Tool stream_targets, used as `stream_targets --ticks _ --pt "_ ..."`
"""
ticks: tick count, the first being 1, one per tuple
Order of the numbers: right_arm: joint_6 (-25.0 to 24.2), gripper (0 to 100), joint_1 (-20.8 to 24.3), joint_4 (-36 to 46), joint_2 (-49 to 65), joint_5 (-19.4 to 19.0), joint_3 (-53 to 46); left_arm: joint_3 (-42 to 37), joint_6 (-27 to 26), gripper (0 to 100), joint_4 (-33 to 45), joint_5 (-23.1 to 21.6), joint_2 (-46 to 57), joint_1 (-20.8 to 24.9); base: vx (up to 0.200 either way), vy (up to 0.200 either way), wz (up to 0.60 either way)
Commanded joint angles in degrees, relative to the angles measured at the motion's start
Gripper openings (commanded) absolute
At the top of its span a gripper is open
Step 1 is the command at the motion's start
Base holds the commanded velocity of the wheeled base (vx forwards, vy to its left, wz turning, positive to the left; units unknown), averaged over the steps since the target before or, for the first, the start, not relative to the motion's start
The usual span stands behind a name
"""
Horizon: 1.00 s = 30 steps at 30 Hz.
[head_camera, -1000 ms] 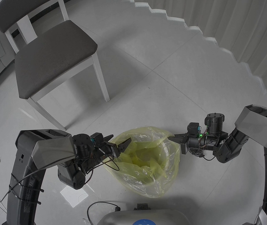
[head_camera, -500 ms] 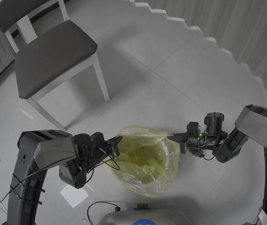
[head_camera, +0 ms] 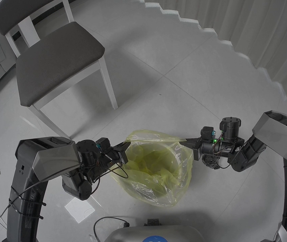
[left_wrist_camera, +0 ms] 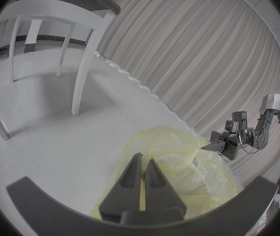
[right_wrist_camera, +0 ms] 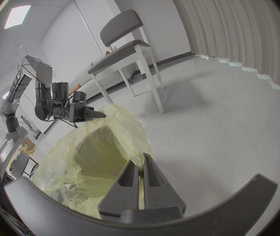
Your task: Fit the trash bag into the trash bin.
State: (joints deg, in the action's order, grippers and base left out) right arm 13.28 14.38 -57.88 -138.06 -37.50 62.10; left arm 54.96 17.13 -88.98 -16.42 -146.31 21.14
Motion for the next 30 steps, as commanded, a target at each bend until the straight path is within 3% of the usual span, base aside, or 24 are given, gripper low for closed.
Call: stream_targets --ticks 1,22,23,30 --pt "0.0 0 0.0 0.2 -2.3 0.0 1.8 1.2 0.0 0 -1.0 0.0 -2.0 -0.2 0.0 0.0 0.0" --pt "0.0 0 0.0 0.0 -4.3 0.0 1.4 -1.4 1.0 0 -1.0 -0.1 -2.1 -0.5 0.0 0.0 0.0" --pt "0.0 100 -0.1 0.0 -4.2 0.0 1.4 -1.9 0.9 0 -1.0 -0.1 -1.9 -0.5 0.0 0.0 0.0" --pt "0.0 100 -0.5 -0.1 -2.7 0.0 0.3 -2.7 2.6 0 -1.0 0.0 -0.2 -0.1 0.0 0.0 0.0"
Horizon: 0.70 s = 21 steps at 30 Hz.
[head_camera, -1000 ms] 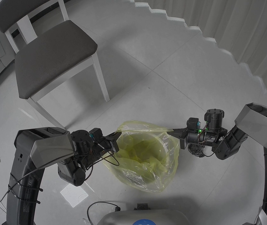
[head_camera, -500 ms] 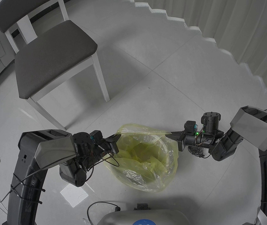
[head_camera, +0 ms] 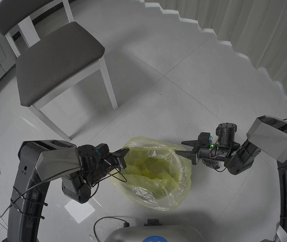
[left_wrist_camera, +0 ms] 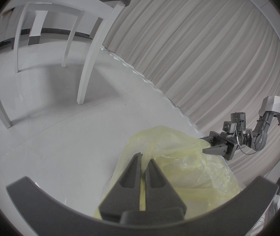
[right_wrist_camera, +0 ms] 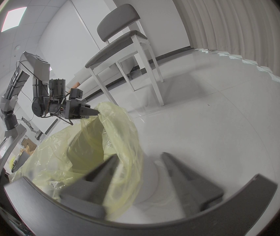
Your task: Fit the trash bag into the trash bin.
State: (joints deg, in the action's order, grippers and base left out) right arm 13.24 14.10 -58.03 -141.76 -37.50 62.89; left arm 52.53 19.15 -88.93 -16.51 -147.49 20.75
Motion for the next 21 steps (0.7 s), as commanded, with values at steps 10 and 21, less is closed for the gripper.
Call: stream_targets --ticks 10,21 --pt "0.0 100 -0.3 -0.5 3.3 0.0 -2.9 -0.9 1.0 0 -1.1 0.4 1.6 0.3 0.0 0.0 0.0" --pt "-0.1 100 -1.1 -1.2 6.6 0.0 -6.3 -2.8 1.0 100 -1.1 0.4 2.2 0.0 0.0 0.0 0.0"
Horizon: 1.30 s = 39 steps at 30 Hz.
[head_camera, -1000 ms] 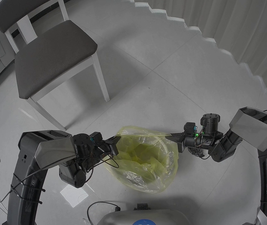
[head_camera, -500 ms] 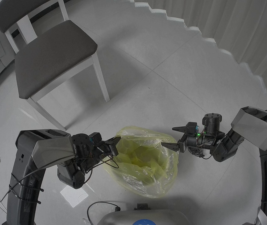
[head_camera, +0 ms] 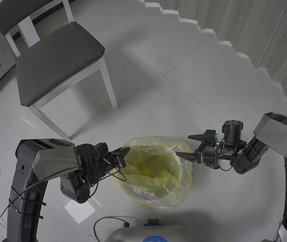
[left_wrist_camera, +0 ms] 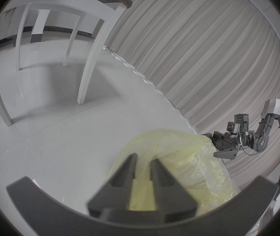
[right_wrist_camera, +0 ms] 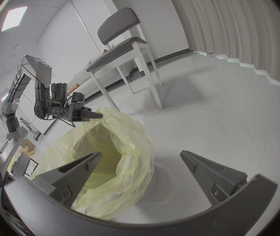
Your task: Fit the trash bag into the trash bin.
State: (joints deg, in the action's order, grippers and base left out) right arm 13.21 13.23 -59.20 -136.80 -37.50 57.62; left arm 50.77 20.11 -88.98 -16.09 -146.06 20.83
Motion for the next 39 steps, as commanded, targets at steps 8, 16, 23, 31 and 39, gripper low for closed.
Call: stream_targets --ticks 8,16,23,31,39 --pt "-1.1 100 -0.4 -0.2 2.6 0.0 -2.3 -6.5 -0.2 100 -1.0 -0.3 3.6 -0.4 0.0 0.0 0.0" --pt "-3.4 100 -0.5 -0.4 4.7 0.0 -3.1 -11.6 -0.4 100 -1.0 -3.2 7.5 -1.7 0.0 0.0 0.0" --pt "-3.9 100 -0.5 -1.3 4.8 0.0 -3.4 -12.0 -0.6 100 -1.0 -3.7 7.6 -2.2 -0.171 0.0 0.0" --pt "-3.9 100 -0.7 -1.3 5.6 0.0 -4.4 -7.9 -0.6 100 -1.0 1.0 3.6 -1.9 0.0 0.0 0.0" --pt "-3.9 100 -0.7 -2.5 6.1 0.0 -5.7 -8.2 -0.5 100 -1.0 1.2 6.1 -3.9 0.0 0.0 0.0"
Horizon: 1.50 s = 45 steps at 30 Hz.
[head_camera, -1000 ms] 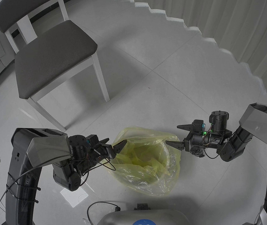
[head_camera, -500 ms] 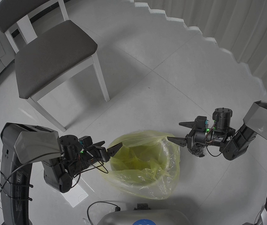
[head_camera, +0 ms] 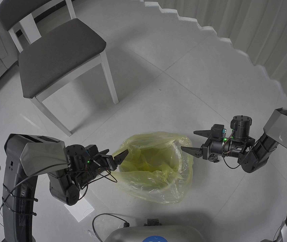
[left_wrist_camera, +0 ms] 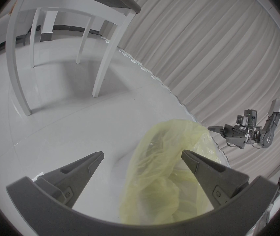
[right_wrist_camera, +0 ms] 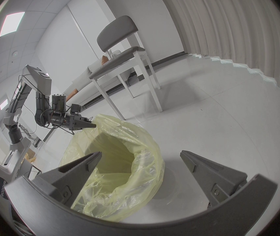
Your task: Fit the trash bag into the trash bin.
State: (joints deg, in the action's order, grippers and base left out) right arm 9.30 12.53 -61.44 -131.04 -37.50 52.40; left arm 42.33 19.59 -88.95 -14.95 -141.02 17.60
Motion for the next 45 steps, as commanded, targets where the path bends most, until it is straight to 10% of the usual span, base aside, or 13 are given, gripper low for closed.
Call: stream_targets --ticks 1,14,25,45 --pt "0.1 100 -0.1 -0.6 0.3 0.0 -0.9 0.0 0.4 100 -1.0 -0.1 3.3 -1.0 0.0 0.0 0.0" --pt "-0.2 100 -0.9 -1.6 1.9 0.0 -2.4 -9.4 0.1 100 0.9 3.3 13.1 0.2 0.0 0.0 0.0" --pt "-3.5 100 -1.5 -1.5 5.2 0.4 -4.0 -6.2 9.9 100 31.9 10.8 24.6 7.4 0.0 0.0 0.0" --pt "-3.1 100 -1.6 -1.6 7.8 0.4 -9.8 -8.2 9.5 100 33.0 15.5 19.5 15.7 0.0 0.0 0.0"
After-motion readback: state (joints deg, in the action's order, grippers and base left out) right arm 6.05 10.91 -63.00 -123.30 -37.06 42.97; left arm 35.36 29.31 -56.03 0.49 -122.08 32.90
